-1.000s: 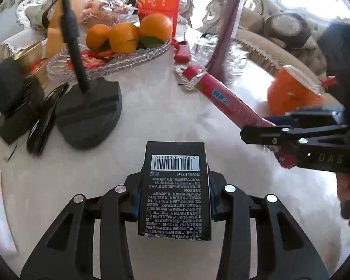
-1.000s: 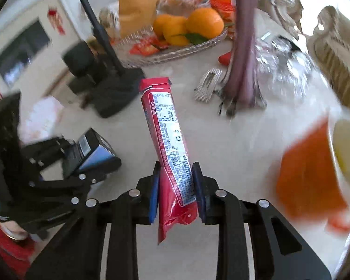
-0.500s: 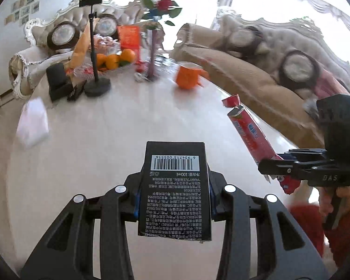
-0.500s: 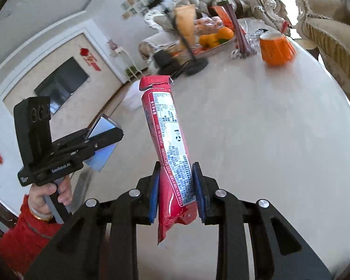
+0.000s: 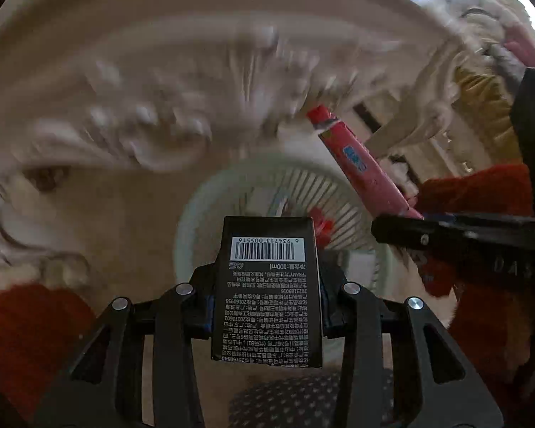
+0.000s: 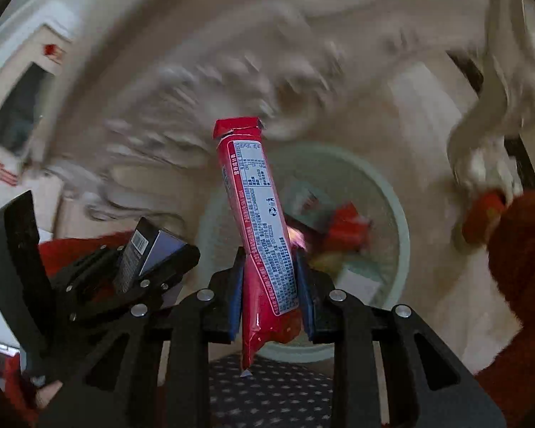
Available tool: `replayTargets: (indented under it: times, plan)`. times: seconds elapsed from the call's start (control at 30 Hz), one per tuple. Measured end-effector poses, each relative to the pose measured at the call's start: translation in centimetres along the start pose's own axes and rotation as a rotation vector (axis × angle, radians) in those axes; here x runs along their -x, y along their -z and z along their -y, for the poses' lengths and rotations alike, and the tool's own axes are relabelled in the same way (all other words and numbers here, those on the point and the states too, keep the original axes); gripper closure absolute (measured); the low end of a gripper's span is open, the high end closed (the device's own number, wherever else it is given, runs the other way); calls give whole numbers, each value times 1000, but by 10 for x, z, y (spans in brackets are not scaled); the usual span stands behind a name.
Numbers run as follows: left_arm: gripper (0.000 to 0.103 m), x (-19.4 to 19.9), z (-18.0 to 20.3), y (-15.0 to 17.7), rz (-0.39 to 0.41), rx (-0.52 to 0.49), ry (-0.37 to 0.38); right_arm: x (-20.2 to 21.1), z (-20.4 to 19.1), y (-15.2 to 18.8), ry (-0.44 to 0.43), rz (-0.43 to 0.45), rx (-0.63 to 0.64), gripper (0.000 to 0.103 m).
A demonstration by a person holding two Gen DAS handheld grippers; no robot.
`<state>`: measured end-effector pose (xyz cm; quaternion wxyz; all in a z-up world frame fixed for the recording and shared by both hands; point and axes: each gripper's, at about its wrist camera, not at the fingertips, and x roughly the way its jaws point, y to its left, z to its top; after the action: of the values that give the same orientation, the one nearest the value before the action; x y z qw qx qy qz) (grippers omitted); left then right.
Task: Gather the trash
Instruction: 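Carry black box and red tube packet to the wastebasket and open both tools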
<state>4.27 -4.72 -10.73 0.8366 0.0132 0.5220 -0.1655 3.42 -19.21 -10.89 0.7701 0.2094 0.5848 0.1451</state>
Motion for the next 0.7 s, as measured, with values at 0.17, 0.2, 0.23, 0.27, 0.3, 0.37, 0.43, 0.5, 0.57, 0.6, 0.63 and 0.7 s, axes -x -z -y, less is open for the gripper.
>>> replayTargets:
  times: [0.17,0.2,0.23,0.27,0.3,0.37,0.43,0.5,0.57,0.6,0.63,0.7]
  plan:
    - [34,-34,3,7,-73,-43,-15,-26,6,8,59,-52,10,77]
    - [24,-40,2,8,-88,-40,-26,-27,5,10,69,-58,16,73]
    - [14,-45,1,5,-95,-42,-42,-29,9,16,92,-63,30,64]
    - [13,-48,0,4,-96,-48,-61,-31,9,16,125,-66,37,52]
    - [13,-51,3,4,-94,-49,-68,-32,10,16,153,-64,39,24]
    - [13,-54,0,3,-102,-26,-69,-25,17,25,171,-44,28,17]
    - [13,-55,-3,4,-101,-6,-59,-21,18,25,182,-20,12,17]
    - [13,-52,-7,3,-95,10,-63,-16,19,25,192,-3,7,16]
    - [13,-49,-9,1,-88,24,-59,-13,17,27,204,13,8,12]
    - [13,-47,-10,1,-84,34,-59,-10,15,27,208,22,14,10]
    - [13,-45,-10,0,-80,41,-60,-9,12,26,211,29,20,9]
    - [13,-35,-13,-2,-61,63,-66,-3,5,26,213,43,33,8]
